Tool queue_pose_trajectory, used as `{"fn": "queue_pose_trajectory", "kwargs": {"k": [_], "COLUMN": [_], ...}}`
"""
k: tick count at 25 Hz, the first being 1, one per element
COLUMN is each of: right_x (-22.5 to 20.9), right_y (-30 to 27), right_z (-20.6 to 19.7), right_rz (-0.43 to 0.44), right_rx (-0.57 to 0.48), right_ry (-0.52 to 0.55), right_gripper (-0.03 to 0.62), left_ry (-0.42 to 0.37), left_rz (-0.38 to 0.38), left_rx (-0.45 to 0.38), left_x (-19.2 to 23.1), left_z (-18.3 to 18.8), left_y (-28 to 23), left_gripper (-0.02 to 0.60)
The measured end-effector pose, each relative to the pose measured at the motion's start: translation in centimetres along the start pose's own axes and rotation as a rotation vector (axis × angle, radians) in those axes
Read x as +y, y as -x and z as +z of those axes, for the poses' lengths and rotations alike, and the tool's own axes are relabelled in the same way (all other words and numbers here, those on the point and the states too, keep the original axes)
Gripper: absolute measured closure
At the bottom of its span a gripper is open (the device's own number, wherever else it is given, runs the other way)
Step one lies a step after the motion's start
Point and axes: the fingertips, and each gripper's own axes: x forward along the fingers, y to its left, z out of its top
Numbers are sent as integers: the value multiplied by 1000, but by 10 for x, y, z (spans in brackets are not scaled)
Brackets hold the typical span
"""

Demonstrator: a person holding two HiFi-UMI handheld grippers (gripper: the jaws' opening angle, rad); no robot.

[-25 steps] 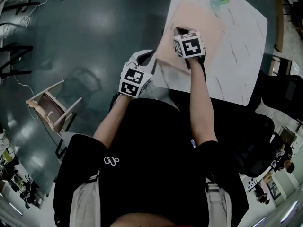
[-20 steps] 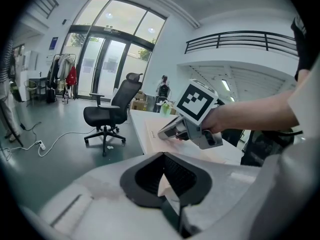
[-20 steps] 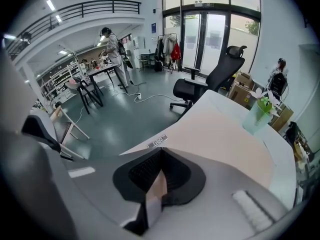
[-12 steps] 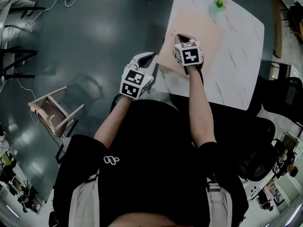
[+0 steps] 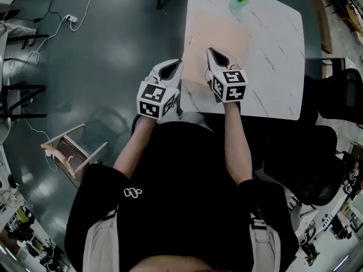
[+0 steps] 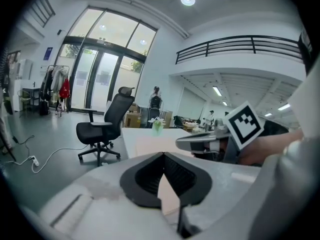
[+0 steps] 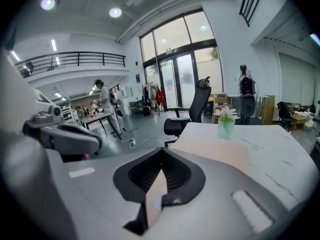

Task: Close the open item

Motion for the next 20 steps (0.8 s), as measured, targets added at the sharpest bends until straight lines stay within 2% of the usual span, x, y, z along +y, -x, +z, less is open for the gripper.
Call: {"fn": "queue_pose_trajectory", "kwargs": {"k": [4,9,20], "right_x": [-8,-17,-33], "right_y": [47,100,164], "right_z": [19,35,47], "right_rz": [-36,-87,-205], "right_rx": [-143,-267,-378], "right_ry": [-53,-96,-71], "right_gripper": [605,605,606], "left_ry": [-39,-84,-139], "left_rz": [-47,-96,-157], "left_rx": [-48,-116,-205], "left_x": [-22,-52,-97], "left_z": [26,58,95], "left_y": [-10,-15,-19], "left_gripper": [592,592,592]}}
